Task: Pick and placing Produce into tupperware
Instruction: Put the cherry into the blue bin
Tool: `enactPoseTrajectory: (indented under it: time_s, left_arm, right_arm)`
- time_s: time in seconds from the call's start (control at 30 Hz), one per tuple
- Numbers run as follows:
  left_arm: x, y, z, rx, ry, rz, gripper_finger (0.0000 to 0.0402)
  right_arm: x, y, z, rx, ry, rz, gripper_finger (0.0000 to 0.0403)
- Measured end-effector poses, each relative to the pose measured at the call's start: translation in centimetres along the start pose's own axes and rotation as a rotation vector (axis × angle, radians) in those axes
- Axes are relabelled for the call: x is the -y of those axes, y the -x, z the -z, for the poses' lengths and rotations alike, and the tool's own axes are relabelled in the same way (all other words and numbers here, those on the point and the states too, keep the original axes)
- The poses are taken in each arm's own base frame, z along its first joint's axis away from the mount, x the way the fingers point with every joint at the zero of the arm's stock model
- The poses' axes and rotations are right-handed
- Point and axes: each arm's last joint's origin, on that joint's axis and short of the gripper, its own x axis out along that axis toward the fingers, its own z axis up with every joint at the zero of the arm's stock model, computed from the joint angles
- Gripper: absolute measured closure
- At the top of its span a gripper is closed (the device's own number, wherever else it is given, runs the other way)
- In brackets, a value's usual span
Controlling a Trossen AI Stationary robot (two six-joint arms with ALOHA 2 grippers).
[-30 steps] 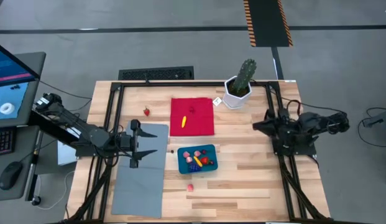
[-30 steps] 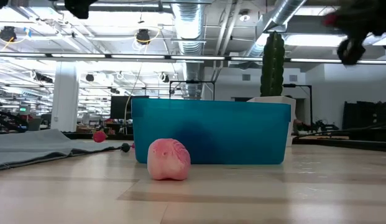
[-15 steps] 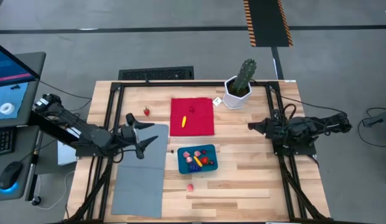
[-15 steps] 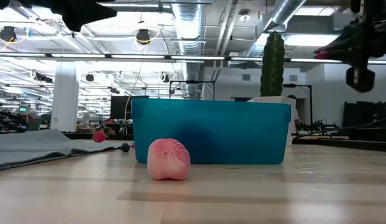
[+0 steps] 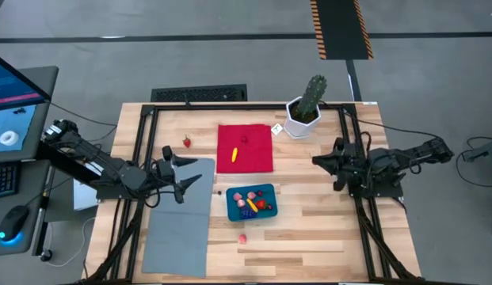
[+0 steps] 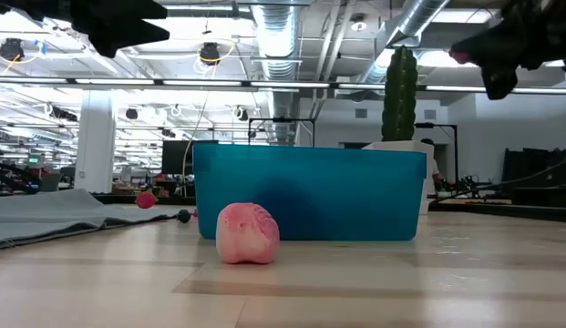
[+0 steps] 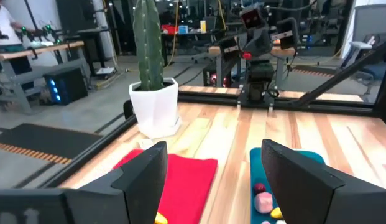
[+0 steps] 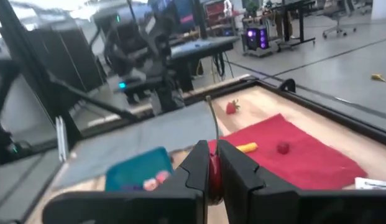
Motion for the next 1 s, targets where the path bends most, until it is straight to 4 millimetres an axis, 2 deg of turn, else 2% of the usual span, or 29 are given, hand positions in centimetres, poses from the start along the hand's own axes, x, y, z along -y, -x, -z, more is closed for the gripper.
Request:
enactPoseTrajectory:
  time_s: [0.2,0.37,0.87,1.0]
  left_arm:
    - [0.0,0.0,0.0,-0.001,0.028,-0.004,0.015]
    - [0.0,0.0,0.0,-0.001,0.054,-0.01,0.015]
    - [-0.1,0.0,0.0,0.0,0.029,-0.04,0.015]
    - [-0.1,0.0,0.0,0.0,0.027,-0.038,0.015]
  right_arm:
    - [-0.3,-1.0,0.8,-0.081,0.082,0.014,0.0354]
    - [-0.9,-2.2,1.4,-0.139,0.05,-0.009,0.0354]
    - [-4.7,-7.7,4.9,-0.274,0.096,-0.102,0.0354]
    - [-5.8,-9.7,5.4,-0.336,0.146,-0.087,0.0354]
